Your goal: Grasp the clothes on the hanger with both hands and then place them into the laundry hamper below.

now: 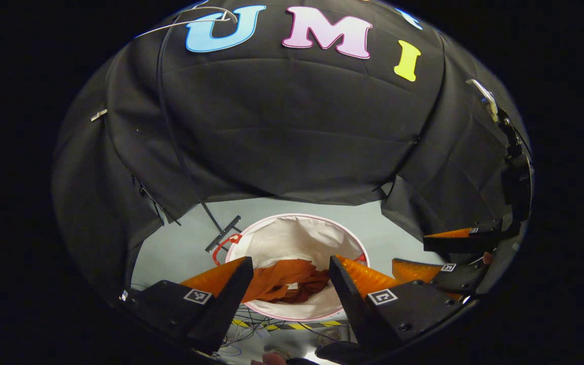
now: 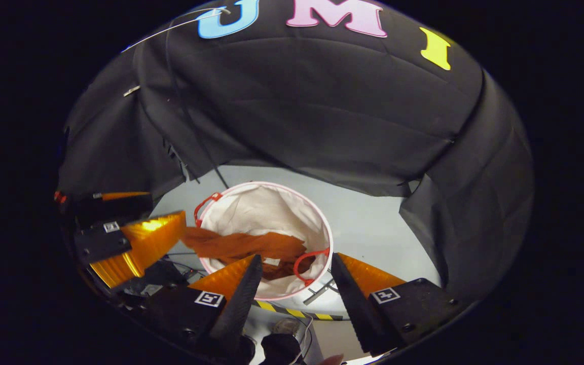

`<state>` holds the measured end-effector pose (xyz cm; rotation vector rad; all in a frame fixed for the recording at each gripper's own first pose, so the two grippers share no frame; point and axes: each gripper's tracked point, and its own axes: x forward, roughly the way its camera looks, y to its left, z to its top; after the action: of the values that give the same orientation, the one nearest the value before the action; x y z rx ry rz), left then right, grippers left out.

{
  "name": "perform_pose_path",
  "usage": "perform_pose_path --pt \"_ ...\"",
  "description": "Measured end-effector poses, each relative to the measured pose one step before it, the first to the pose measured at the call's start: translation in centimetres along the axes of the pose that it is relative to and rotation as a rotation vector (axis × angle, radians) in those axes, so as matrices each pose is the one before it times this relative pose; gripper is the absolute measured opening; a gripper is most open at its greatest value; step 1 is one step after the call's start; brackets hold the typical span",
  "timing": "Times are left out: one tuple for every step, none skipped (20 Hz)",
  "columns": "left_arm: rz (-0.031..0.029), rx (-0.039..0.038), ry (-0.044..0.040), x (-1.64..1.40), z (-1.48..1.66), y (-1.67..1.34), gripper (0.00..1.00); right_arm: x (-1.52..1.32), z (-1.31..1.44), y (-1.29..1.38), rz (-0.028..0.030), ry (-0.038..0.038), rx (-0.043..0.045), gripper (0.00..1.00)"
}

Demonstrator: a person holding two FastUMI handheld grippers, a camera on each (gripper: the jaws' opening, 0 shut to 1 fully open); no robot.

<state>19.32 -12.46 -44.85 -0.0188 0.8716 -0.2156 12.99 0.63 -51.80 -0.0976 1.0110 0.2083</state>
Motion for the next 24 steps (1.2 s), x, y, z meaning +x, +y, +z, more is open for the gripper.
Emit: perform_pose_path --pt "-0.00111 -0.00446 -0.00822 -0.679 0.135 0.185 0.95 -0.823 0.780 0.246 0.00936 -0.04752 0.02650 0.90" --pt "-0.00194 -0.00814 -0.01303 -0.823 0.115 0.124 0.95 -0.859 0.561 0.506 0.01571 -0.03696 0.03363 0.91" --pt "-0.00242 -0.00854 -0.01730 -0.840 0.444 0.125 0.95 -0.879 0.582 0.556 0.01015 -0.03000 0.02666 0.91" --pt "-0.00236 -0.00672 -0.02069 -0.909 0.363 0.079 0.95 -0.353 0.635 -0.187 -0.00531 -0.03392 0.00794 0.94" --pt "-0.00466 -0.00346 -0.02017 -0.886 0.436 0.123 0.95 -0.926 0.802 0.248 -0.01349 -0.02621 -0.00793 0.95" --pt "-0.00553 -0.00385 -0.01919 -1.061 0.437 0.019 0.95 -1.194 0.407 0.443 -0.01453 -0.01884 0.00246 1.00" --pt "-0.00782 -0.00786 -0.02056 -1.026 0.566 0.028 0.95 -1.088 0.299 0.800 0.00672 -0.01782 0.01457 0.99" --pt "-0.01216 -0.00829 -0.02875 -1.294 0.818 -0.218 0.95 -1.400 0.983 0.707 0.01116 -0.02958 0.01667 0.99" --pt "-0.00123 -0.00275 -0.03623 -1.377 1.109 0.005 0.95 -1.384 1.530 0.279 -0.01102 -0.04203 0.00365 0.99" --pt "0.00716 0.00176 -0.03936 -1.346 1.176 0.241 0.95 -0.958 1.371 -0.032 -0.02383 -0.04413 -0.00861 1.00" --pt "0.00818 0.00528 -0.03750 -1.587 1.274 0.227 0.95 -1.269 1.505 0.094 -0.01601 -0.04083 -0.00605 0.99" --pt "0.01337 0.00406 -0.03974 -1.647 0.921 0.357 0.95 -1.441 1.558 0.743 -0.00004 -0.04158 0.00140 0.99" --pt "0.00720 0.01125 -0.04133 -1.624 1.336 0.172 0.95 -1.285 1.775 0.259 -0.00452 -0.03885 0.00290 0.99" --pt "0.01228 0.01150 -0.03506 -1.616 1.278 0.414 0.95 -1.388 1.789 0.403 -0.00399 -0.04201 0.00030 0.99" --pt "0.02178 0.00548 -0.02682 -1.739 1.505 0.604 0.95 -1.494 1.894 0.379 -0.00512 -0.04184 -0.00416 0.99" --pt "0.01070 0.00185 -0.02704 -1.746 1.109 0.627 0.95 -1.378 1.606 0.424 -0.00136 -0.03702 -0.00568 0.99" --pt "0.01135 0.00162 -0.04031 -1.404 1.565 0.400 0.95 -1.217 1.470 0.572 0.00089 -0.03314 -0.00964 0.99" --pt "0.00431 -0.00268 -0.03665 -1.179 1.559 0.374 0.95 -1.189 1.282 0.367 -0.00209 -0.03017 -0.00974 0.99" --pt "-0.00995 -0.00541 -0.03992 -1.256 1.571 -0.039 0.95 -1.037 1.486 0.462 0.00116 -0.02606 -0.00571 0.99" --pt "-0.01060 -0.00805 -0.04681 -1.062 1.176 0.041 0.95 -1.246 1.348 0.469 0.00236 -0.02623 -0.00162 0.99" --pt "-0.01307 -0.01373 -0.04395 -1.015 2.159 0.062 0.95 -0.750 1.116 0.536 -0.00079 -0.01951 -0.00633 0.99" --pt "-0.01314 -0.01706 -0.02897 -1.289 0.876 0.463 0.98 -0.824 0.895 0.174 -0.00479 -0.01540 -0.00675 0.99" --pt "0.00053 -0.01395 -0.02666 -1.013 0.982 0.417 0.95 -0.783 1.081 0.156 -0.01037 -0.01786 0.00024 0.99" --pt "0.01727 -0.00258 -0.02714 -0.967 1.341 0.859 0.95 -0.711 1.245 0.049 -0.00900 -0.02095 0.00724 0.99"
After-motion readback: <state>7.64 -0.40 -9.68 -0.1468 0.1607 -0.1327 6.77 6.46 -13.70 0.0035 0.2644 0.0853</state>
